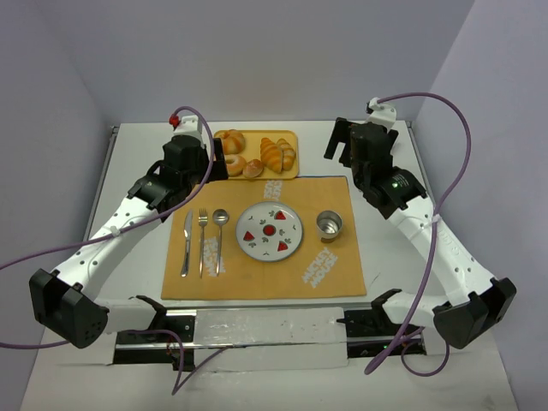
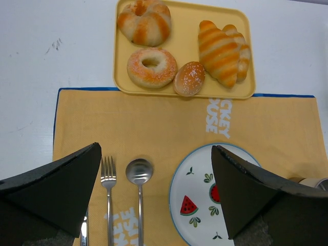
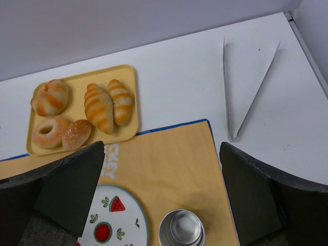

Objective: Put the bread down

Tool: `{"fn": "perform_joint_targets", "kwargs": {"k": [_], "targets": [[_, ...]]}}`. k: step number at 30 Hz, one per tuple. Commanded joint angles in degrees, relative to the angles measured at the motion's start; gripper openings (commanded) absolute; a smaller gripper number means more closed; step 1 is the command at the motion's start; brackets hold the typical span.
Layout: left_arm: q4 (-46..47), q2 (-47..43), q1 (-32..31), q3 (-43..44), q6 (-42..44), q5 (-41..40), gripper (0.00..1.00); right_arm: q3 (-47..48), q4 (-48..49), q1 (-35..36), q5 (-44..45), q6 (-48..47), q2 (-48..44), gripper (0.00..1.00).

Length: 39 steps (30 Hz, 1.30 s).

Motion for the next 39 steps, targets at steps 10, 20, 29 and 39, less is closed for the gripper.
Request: {"fn": "perform_joint_targets", "kwargs": {"k": [10, 20, 29, 39], "targets": [[1.53, -1.97, -0.55, 1.12, 0.26, 1.51, 0.99, 4.02, 5.17, -3.93, 0.81, -0.22, 6.68, 1.00], [1.18, -2.41, -0.63, 1.39, 0.52, 1.60, 0.99, 27.03, -7.65, -19.49, -10.62, 4.09, 34.72, 1.00], [1.18, -2.06, -0.72, 1.21, 0.88, 1.42, 0.99, 40.59, -13.46, -24.69, -14.86, 5.06, 52.57, 1.00], [1.36, -1.19, -0.72, 1.21, 0.88, 2.56, 0.99, 44.11, -16.72, -29.44, -19.07, 1.72, 59.17, 1.00]]}}
